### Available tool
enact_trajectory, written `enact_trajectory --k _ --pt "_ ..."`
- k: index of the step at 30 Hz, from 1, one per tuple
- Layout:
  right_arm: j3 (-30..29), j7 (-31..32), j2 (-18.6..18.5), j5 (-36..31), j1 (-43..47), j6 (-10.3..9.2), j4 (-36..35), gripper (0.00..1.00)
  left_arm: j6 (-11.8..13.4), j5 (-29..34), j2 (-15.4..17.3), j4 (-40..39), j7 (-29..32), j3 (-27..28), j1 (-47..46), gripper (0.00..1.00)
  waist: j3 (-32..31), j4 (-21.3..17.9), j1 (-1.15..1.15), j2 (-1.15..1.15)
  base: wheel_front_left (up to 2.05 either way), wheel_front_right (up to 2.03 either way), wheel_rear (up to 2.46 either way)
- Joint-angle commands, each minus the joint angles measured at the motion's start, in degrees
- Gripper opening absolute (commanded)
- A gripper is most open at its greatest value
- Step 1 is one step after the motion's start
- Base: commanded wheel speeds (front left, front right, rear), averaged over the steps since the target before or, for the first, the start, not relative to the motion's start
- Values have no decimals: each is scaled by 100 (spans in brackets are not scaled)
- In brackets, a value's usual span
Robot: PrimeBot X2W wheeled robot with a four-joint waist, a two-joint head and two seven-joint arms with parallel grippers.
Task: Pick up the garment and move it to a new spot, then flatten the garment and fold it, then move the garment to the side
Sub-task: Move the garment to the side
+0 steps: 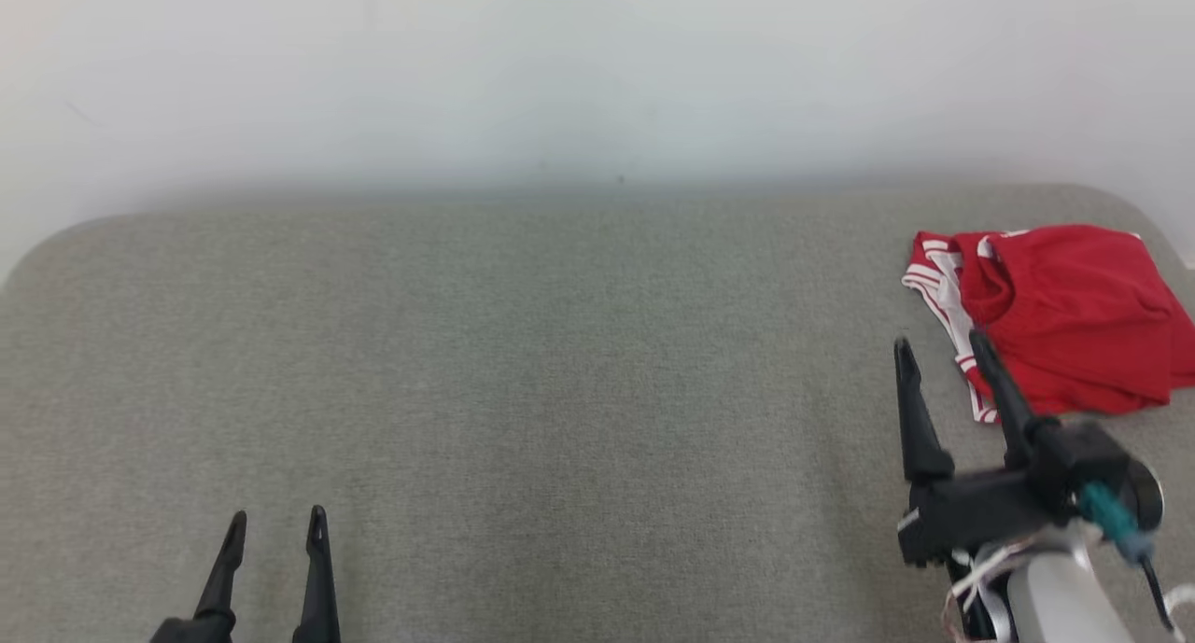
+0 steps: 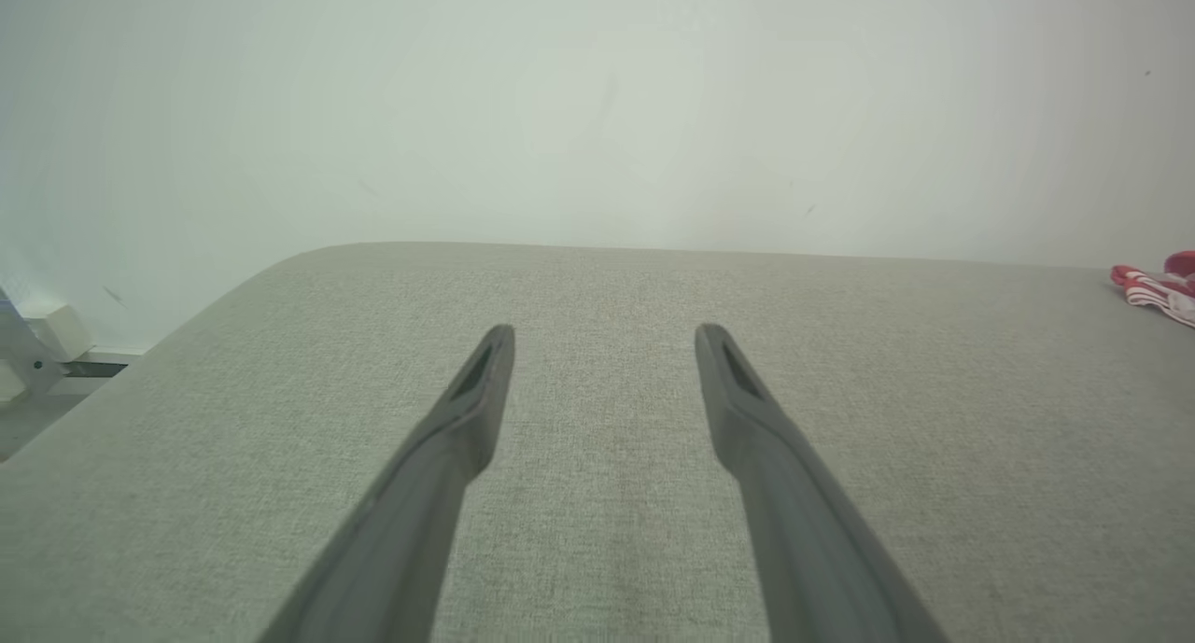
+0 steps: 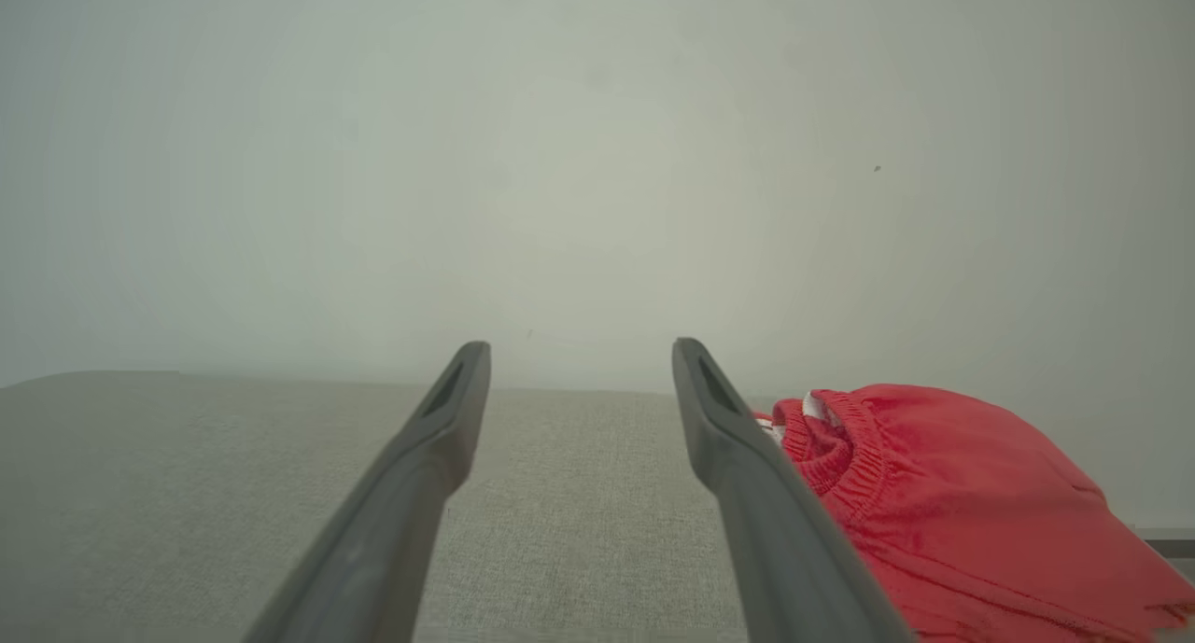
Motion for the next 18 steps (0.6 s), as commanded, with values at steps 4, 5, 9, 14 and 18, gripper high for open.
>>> enact_trajectory --k 4,5,9,14,18 --pt "-157 -5 255 -188 592 -18 -422 100 24 53 -16 13 -17 -35 153 100 -222 215 1 1 0 0 0" --pt "-152 -6 304 -239 727 -18 -525 100 25 57 -18 6 -17 -37 189 100 -238 223 1 1 0 0 0" --pt "-232 -5 426 -315 1225 -18 -887 100 32 72 -18 -5 -17 -47 252 100 -313 275 1 1 0 0 0" --pt "-414 -5 472 -65 1744 -18 -1022 100 60 8 -21 -22 -17 -12 337 100 -388 321 1 1 0 0 0" --pt "-392 -5 473 191 1981 -18 -1055 100 124 -66 -25 -102 -17 -9 349 100 -421 301 1 1 0 0 0"
